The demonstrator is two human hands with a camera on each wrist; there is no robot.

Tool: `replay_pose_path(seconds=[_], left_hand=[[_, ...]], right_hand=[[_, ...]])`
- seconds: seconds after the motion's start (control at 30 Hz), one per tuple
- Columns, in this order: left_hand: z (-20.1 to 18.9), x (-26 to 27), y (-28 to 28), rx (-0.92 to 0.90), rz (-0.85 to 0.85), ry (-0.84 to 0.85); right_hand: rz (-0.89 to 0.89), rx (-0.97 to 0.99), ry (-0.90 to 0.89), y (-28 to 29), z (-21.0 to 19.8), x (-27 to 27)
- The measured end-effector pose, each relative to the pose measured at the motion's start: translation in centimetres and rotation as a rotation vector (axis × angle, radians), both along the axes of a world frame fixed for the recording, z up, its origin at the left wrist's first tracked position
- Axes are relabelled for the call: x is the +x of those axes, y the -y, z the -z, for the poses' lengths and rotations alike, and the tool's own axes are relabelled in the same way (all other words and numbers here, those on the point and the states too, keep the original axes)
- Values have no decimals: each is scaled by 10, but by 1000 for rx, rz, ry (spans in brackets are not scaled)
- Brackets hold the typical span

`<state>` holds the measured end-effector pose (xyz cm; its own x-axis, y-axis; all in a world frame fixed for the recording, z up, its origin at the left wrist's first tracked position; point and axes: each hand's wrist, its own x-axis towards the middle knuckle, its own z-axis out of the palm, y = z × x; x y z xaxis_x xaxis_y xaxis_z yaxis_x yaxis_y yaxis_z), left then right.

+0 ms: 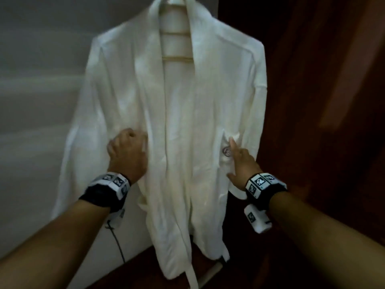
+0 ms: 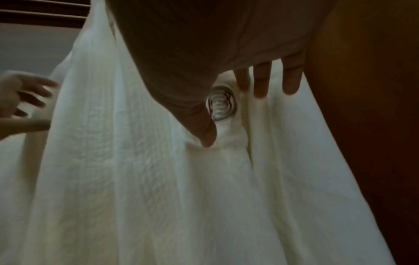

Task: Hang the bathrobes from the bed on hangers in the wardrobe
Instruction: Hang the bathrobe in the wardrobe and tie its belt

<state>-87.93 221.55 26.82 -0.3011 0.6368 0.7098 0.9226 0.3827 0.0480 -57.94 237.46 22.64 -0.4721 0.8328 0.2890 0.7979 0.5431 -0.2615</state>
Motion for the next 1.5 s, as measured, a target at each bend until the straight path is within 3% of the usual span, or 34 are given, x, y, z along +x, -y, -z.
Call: replay_pose_path(seconds=[0.07,0.13,0.23,0.33,0.4,0.5,0.6,0.7,0.77,0.87,0.93,1.0,1.07,1.1,1.17,1.23,1.3,1.43,1.5], left_hand=[[27,30,-4,-89,139,66],[50,55,-10,-184,321,280],[75,91,-27,-349,526,609],[92,119,-54,-415,554,884],[100,136,-70,-316,485,1008],[103,155,-84,-199,290,975],[108,158,-94,-168,171,911],[107,154,-86,-172,30,779],[105,149,-70,-27,-15,825],[101,144,-41,179,-99,830],[100,147,-27,199,-55,846],[100,164,-17,171,201,982],[105,177,-11,-55,349,933],[108,181,-12,-180,320,862],[112,182,-15,-136,173,830],[107,175,-16,65,47,917],[104,166,-15,15,-68,907],[98,159,-6,-63,-63,884],[97,160,-4,-51,-56,895]], right_hand=[[-71,-123,-187,6,27,4],[-69,-232,-430,10,47,9],[-82,-254,-511,7,58,20],[-155,-239,-572,-7,50,27],[-157,-213,-609,-20,47,30],[-216,-281,-625,-28,46,35],[-290,-320,-509,-27,52,39],[-228,-314,-407,-35,65,39],[-244,-365,-371,-38,69,39],[-427,-384,-453,-33,62,33],[-560,-332,-554,-24,50,22],[-667,-311,-612,-17,38,10],[-780,-313,-531,-8,26,-1],[-840,-344,-470,-3,20,-5],[-902,-443,-386,2,10,-8],[-838,-446,-368,-1,7,-9],[-681,-366,-303,-11,18,-10],[-549,-311,175,-25,62,-18],[-496,-419,277,-21,87,-23]])
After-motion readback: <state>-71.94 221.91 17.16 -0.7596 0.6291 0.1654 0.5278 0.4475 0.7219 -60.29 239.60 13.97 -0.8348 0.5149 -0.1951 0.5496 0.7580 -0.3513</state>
